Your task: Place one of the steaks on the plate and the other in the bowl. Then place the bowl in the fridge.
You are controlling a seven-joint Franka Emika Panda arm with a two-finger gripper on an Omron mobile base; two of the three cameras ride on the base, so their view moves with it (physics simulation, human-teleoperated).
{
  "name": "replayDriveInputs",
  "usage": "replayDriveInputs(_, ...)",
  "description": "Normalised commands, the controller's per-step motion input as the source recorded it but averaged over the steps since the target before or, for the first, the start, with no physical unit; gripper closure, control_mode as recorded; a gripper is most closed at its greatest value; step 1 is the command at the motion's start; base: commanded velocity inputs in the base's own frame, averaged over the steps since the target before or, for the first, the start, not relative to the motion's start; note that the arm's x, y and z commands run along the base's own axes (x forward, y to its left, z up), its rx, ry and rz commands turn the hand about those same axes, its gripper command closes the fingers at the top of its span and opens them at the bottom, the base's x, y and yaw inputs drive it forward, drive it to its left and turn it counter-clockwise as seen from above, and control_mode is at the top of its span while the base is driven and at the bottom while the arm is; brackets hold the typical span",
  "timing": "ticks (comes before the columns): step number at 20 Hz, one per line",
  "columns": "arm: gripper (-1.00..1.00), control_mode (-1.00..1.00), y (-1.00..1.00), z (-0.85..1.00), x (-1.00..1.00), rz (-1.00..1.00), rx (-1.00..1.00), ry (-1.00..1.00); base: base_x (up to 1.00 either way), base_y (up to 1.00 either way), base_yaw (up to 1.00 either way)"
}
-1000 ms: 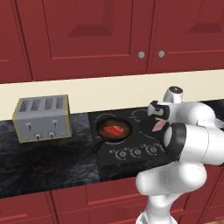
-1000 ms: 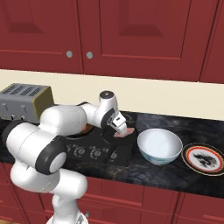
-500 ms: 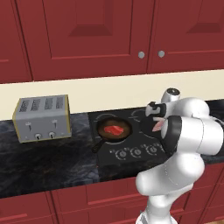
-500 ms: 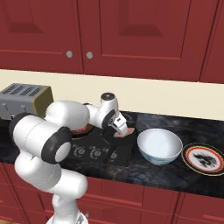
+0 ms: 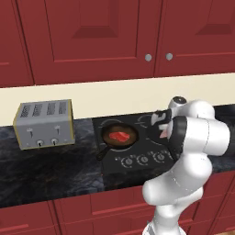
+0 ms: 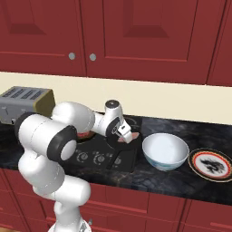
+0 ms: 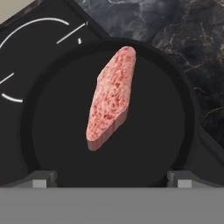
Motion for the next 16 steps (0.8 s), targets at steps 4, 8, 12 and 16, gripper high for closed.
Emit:
replayDriveInputs(4, -1.0, -1.0, 0.0, -0.24, 0.15, 0.0, 0.0, 0.0, 0.0, 0.0, 0.0)
replayDriveInputs(8, -1.0, -1.0, 0.0, -0.23, 0.16, 0.0, 0.0, 0.0, 0.0, 0.0, 0.0)
replayDriveInputs(12, -1.0, -1.0, 0.0, -0.21, 0.17, 0.0, 0.0, 0.0, 0.0, 0.0, 0.0)
replayDriveInputs(16, -1.0, -1.0, -0.03, -0.16, 0.2, 0.0, 0.01, 0.0, 0.0, 0.0, 0.0)
